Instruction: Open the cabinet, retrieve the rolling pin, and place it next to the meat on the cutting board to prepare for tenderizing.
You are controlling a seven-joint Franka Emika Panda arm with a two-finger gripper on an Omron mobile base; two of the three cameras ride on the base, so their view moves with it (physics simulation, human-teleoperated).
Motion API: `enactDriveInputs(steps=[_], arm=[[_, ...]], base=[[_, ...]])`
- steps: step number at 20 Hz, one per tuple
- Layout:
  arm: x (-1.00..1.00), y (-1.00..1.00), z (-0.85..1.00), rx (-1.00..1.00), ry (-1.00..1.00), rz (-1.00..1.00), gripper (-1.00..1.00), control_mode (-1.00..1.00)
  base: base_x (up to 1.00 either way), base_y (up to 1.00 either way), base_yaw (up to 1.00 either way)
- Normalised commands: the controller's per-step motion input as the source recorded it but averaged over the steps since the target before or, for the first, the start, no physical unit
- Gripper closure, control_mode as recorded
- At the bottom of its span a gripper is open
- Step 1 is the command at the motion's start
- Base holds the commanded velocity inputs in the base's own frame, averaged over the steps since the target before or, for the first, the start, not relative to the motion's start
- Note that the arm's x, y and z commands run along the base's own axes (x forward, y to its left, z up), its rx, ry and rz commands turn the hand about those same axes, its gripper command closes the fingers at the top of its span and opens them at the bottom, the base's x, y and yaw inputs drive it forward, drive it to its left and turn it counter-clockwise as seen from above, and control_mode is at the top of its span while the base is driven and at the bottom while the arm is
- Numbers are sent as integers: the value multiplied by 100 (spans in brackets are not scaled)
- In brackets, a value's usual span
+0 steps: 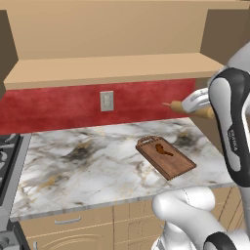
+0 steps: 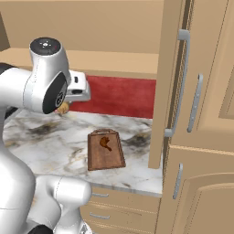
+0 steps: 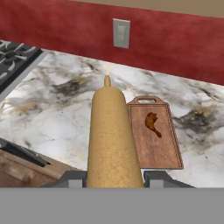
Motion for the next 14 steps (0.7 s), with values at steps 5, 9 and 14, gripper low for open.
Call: enactDriveInputs(steps=[5, 9, 14], arm=[[-13, -22, -38, 0, 3, 0, 100, -100], [0, -1, -46, 0, 0, 1, 100, -100], [1, 0, -43, 0, 0, 2, 100, -100]], base=[[0, 0, 0], [0, 0, 0], [0, 0, 0]])
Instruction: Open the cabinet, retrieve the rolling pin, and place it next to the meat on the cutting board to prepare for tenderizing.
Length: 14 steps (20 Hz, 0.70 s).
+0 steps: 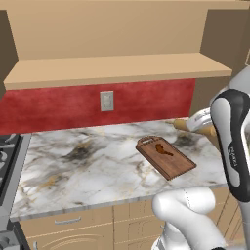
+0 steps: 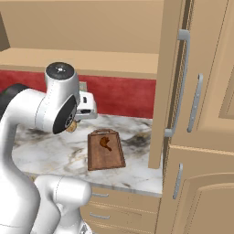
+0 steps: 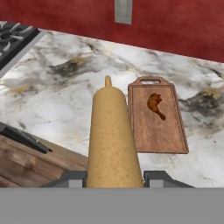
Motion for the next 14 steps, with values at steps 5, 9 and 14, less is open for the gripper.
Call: enactDriveInputs(steps=[5, 9, 14], arm=[[0, -1, -36, 0, 0, 0, 100, -100], [0, 0, -32, 0, 0, 0, 100, -100], [4, 0, -35, 0, 0, 0, 100, -100]], base=[[0, 0, 0], [0, 0, 0], [0, 0, 0]])
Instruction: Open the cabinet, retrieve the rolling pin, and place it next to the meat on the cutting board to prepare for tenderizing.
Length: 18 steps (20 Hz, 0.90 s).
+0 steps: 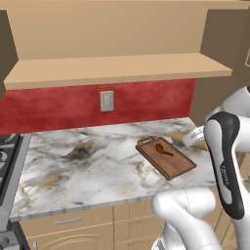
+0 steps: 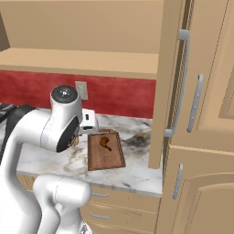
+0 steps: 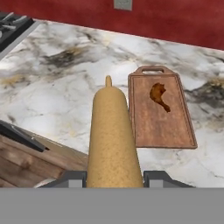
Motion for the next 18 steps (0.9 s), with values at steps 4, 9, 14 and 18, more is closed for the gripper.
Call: enactDriveInputs(steps=[4, 9, 14, 18], arm=[[11, 0, -37, 0, 0, 0, 100, -100], [18, -2, -41, 0, 0, 2, 100, -100], [26, 0, -41, 0, 0, 5, 100, -100], [24, -1, -33, 0, 0, 5, 100, -100]], base=[[0, 0, 0], [0, 0, 0], [0, 0, 0], [0, 0, 0]])
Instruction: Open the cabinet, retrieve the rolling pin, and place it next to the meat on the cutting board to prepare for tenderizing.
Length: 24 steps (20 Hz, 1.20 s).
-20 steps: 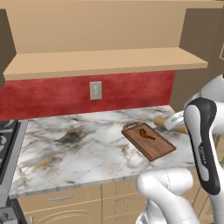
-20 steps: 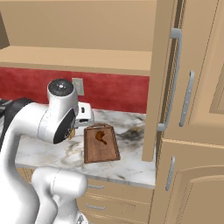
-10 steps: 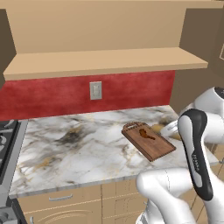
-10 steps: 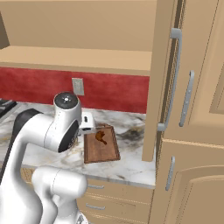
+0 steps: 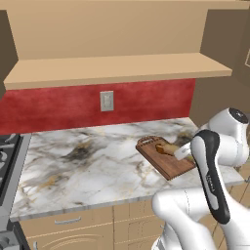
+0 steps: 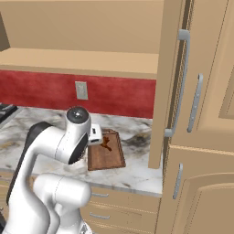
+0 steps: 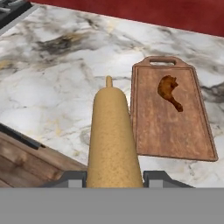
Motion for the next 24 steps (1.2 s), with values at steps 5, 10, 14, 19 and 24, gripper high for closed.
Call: enactDriveInputs(steps=[5, 10, 14, 19, 24], arm=[[24, -2, -31, 0, 1, 6, 100, -100], [25, -4, -26, 0, 4, 6, 100, -100], [23, -6, -25, 0, 4, 5, 100, -100], [25, -2, -26, 0, 5, 5, 100, -100], [24, -2, -25, 0, 2, 5, 100, -100]], base=[[0, 0, 0], [0, 0, 0], [0, 0, 0], [0, 0, 0], [0, 0, 0]])
